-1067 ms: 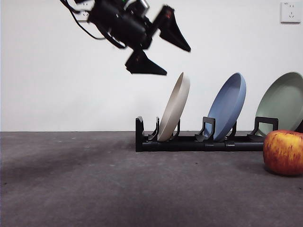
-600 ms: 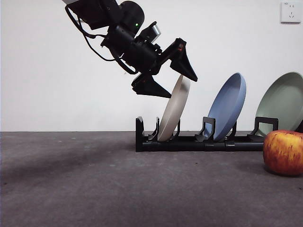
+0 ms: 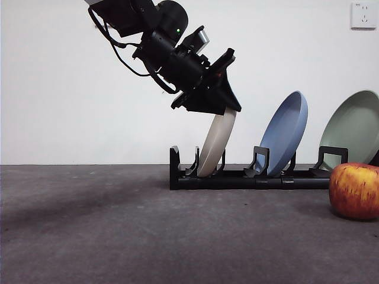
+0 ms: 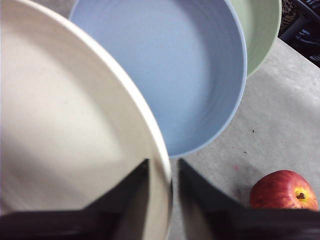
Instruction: Take the yellow plate from the plate rack,put the plate on the table,take the apple from the table,put the apple in the plate
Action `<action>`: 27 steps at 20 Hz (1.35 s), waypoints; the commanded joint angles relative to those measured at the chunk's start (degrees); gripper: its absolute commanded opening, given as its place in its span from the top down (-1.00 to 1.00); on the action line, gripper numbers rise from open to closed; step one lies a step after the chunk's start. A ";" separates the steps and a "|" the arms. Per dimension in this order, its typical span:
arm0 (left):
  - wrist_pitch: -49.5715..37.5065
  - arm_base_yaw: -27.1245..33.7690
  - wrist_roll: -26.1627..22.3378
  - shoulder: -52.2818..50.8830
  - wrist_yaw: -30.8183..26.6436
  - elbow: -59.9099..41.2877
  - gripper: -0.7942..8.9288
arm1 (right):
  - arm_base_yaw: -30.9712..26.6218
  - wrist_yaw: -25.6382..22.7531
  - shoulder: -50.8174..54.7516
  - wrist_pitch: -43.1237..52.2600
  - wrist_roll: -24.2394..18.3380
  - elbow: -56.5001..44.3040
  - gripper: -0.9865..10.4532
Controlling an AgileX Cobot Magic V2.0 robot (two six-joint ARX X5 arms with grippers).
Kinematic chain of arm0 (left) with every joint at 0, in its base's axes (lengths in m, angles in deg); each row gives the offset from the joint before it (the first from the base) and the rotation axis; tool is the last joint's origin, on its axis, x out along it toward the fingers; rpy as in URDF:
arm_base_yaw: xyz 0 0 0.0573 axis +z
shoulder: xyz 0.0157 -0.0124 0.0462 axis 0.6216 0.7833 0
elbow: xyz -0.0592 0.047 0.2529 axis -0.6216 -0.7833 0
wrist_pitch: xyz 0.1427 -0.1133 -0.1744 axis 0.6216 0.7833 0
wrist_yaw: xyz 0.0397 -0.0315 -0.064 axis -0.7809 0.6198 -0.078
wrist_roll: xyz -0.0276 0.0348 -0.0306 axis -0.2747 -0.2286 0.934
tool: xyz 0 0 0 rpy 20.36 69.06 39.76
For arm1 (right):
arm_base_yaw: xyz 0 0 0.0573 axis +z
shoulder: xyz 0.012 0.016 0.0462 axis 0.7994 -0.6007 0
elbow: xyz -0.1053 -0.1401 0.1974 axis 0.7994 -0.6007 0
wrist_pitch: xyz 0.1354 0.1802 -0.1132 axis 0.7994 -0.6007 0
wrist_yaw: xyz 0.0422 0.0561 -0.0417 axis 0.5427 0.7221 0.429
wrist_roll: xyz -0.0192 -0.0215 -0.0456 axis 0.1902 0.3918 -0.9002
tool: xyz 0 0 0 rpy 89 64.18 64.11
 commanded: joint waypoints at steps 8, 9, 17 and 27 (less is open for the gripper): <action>-0.02 -0.15 -0.70 0.61 1.42 0.07 0.85 | 0.07 0.35 0.07 -0.07 -0.39 0.46 -0.23; 0.02 -0.04 -0.68 0.04 1.42 0.07 0.85 | 0.07 0.35 0.07 -0.07 -0.39 0.46 -0.23; 0.85 0.46 -1.18 -9.75 1.42 0.11 0.85 | 0.07 0.39 0.07 -0.07 -0.63 0.46 -0.23; 27.43 -0.94 -20.24 -22.82 -9.03 0.11 0.85 | 0.11 10.01 0.09 -1.86 -1.51 0.46 -0.23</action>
